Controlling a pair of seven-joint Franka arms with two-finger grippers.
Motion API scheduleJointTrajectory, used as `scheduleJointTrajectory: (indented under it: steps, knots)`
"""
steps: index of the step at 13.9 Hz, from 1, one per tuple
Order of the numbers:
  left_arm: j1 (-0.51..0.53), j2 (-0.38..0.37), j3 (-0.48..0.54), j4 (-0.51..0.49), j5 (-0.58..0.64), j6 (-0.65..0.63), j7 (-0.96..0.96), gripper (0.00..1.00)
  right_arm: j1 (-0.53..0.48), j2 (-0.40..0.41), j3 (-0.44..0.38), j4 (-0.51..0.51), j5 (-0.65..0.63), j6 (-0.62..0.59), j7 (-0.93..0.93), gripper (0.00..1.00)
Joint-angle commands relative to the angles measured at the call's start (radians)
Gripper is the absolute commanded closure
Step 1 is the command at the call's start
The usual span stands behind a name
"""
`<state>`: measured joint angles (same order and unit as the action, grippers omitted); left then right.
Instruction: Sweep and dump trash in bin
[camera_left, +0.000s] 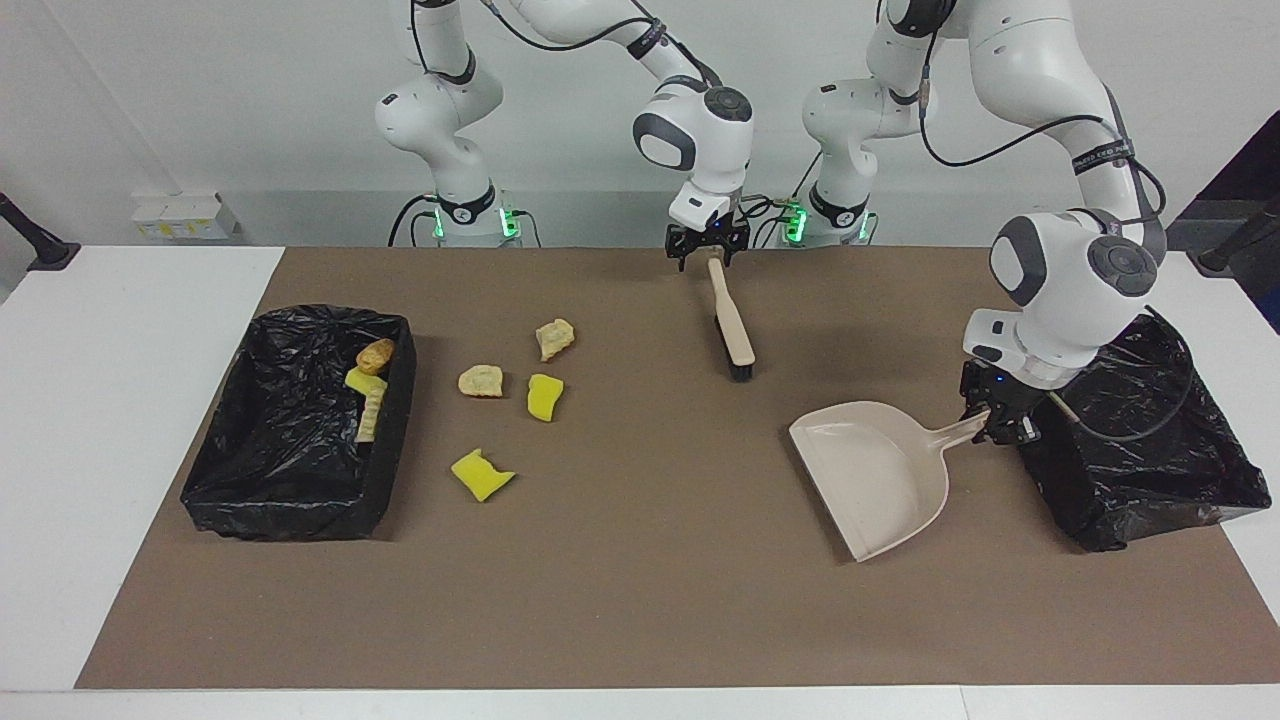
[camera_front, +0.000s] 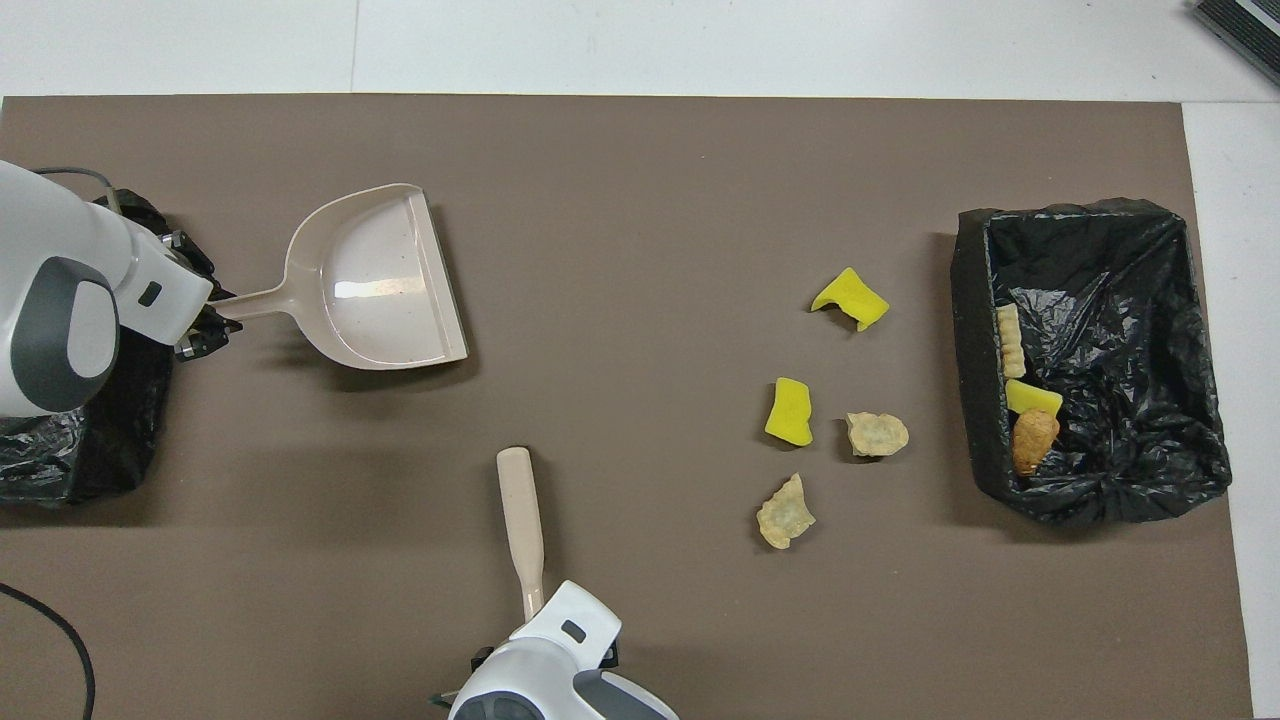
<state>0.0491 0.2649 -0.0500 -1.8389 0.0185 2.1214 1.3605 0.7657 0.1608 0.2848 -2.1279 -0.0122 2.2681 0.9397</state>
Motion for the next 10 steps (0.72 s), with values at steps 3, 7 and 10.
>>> scheduleJointTrajectory:
  steps: [3,7,10]
  knots:
    - [0.012,-0.030,-0.005,-0.030,0.035,0.006,0.020,1.00,-0.008,0.037,0.007,0.054,0.026,0.037,-0.025,0.44]
    - [0.012,-0.032,-0.004,-0.030,0.037,0.006,0.022,1.00,-0.008,0.046,0.007,0.068,0.026,0.039,-0.022,0.81]
    - [0.012,-0.030,-0.004,-0.030,0.037,0.006,0.022,1.00,-0.008,0.046,0.007,0.068,0.028,0.039,-0.018,0.82]
